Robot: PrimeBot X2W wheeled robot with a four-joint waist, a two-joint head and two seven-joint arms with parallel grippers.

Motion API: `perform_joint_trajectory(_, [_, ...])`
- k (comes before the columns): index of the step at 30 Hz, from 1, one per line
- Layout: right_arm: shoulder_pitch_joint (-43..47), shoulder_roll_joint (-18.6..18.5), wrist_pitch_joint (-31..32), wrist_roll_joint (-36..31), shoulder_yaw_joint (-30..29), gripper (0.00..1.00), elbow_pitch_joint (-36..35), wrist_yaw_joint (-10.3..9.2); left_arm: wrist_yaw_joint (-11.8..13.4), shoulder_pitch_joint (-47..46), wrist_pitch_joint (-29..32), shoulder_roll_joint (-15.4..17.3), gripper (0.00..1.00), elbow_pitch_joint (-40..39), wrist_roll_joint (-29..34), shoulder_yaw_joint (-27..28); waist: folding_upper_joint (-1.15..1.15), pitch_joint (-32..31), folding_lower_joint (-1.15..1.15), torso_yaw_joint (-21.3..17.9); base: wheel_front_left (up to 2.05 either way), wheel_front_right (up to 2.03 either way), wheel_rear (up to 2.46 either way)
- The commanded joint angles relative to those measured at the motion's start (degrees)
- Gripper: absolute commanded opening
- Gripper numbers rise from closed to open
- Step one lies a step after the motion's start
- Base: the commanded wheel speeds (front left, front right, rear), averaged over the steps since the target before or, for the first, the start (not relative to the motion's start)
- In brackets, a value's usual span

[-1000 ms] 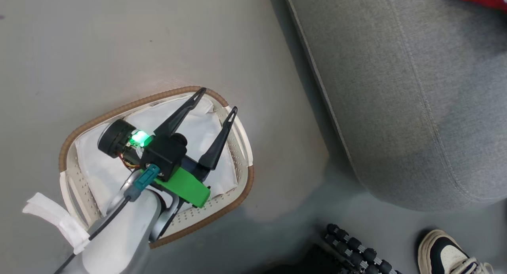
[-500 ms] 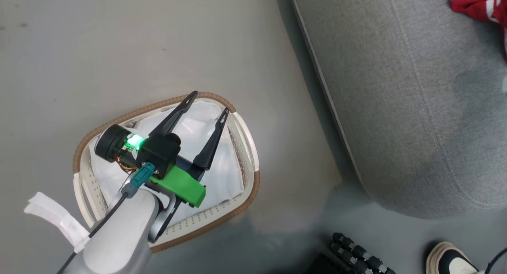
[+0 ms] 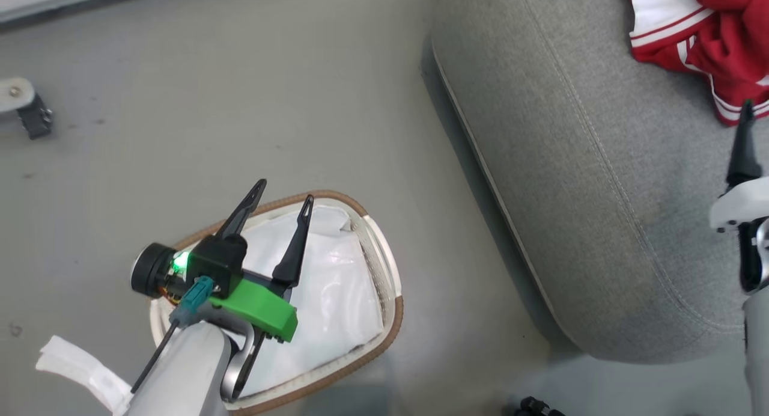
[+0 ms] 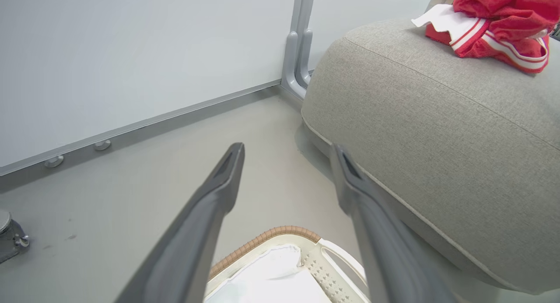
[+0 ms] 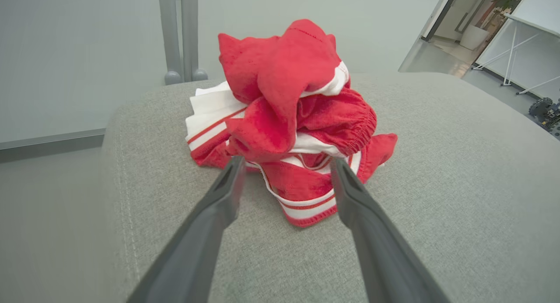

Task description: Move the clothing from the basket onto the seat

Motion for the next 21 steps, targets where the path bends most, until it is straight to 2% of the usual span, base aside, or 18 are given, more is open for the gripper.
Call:
perform_joint_trajectory(1, [2.0, 0.4, -0.3, 0.6, 1.1, 1.0, -1.2, -0.08, 0.1, 1.6, -0.1, -0.5, 1.0, 0.1, 0.7, 1.2, 0.0, -4.2, 0.0, 2.9, 0.0, 0.0, 0.0])
perform_joint_trajectory(13, [7.6, 6.1, -0.3, 3.2, 11.8, 1.0, -7.9, -0.08, 2.1, 7.9, -0.1, -4.4, 1.0, 2.2, 3.6, 14.4, 0.0, -11.7, 0.0, 10.8, 0.0, 0.0, 0.0])
perform_joint_trajectory(21, [11.3, 7.1, -0.3, 3.4, 15.5, 1.0, -8.7, -0.08, 2.9, 12.1, -0.1, -6.3, 1.0, 3.1, 5.6, 22.6, 0.0, -15.7, 0.0, 16.1, 0.0, 0.0, 0.0])
